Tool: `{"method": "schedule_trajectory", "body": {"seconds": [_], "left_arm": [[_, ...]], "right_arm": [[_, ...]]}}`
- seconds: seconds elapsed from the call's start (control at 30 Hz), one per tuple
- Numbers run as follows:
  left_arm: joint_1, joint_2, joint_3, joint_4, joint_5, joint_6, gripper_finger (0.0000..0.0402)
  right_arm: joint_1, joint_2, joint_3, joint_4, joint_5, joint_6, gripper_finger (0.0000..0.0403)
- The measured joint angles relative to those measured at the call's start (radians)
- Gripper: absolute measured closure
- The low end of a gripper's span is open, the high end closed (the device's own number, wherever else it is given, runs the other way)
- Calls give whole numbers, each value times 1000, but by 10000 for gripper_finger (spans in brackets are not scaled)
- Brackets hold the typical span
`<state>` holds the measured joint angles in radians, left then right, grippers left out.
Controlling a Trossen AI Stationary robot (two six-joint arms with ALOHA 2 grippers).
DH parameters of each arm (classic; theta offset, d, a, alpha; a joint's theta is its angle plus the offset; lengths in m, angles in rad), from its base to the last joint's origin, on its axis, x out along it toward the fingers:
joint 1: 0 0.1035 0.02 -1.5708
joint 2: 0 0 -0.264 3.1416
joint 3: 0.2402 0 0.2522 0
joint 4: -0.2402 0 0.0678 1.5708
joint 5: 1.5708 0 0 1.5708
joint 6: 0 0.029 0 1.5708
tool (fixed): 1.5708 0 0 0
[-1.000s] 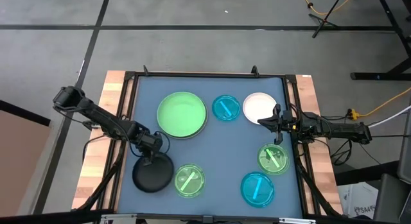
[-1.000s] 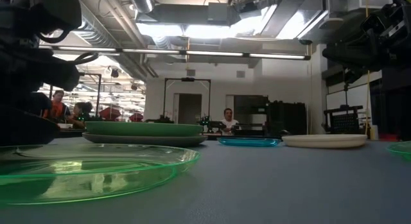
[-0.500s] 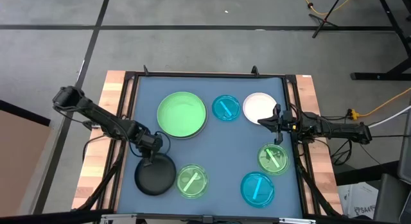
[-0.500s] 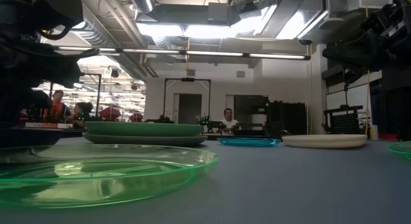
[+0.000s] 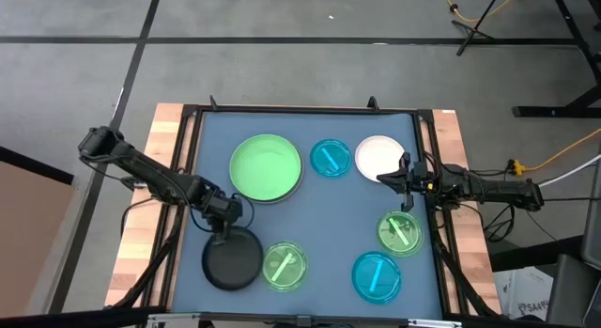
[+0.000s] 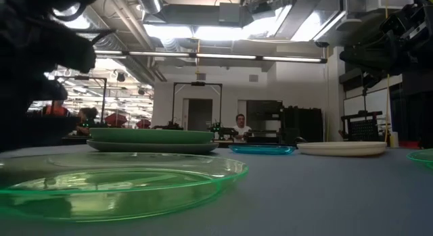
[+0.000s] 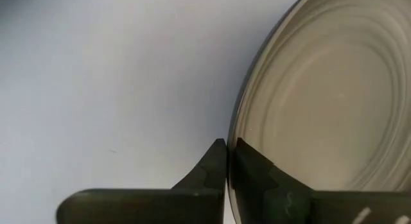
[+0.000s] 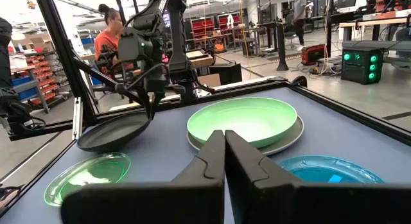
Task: Stack plastic plates
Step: Stack the black plate on top of the green plate
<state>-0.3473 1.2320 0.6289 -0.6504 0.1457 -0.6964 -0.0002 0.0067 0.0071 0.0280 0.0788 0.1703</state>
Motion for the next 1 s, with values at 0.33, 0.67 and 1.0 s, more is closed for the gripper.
{"method": "schedule_trajectory", "body": {"seconds": [0.33,0.67,1.0], "left_arm": [[20,-1,107,-25,6,56,394],[193,-2,222,-23,6,142,394],[501,-2,255,-22,-6,212,394]], "right_arm": [[0,0,0,0,0,0,403],[0,0,0,0,0,0,403],[0,0,0,0,0,0,403]]}}
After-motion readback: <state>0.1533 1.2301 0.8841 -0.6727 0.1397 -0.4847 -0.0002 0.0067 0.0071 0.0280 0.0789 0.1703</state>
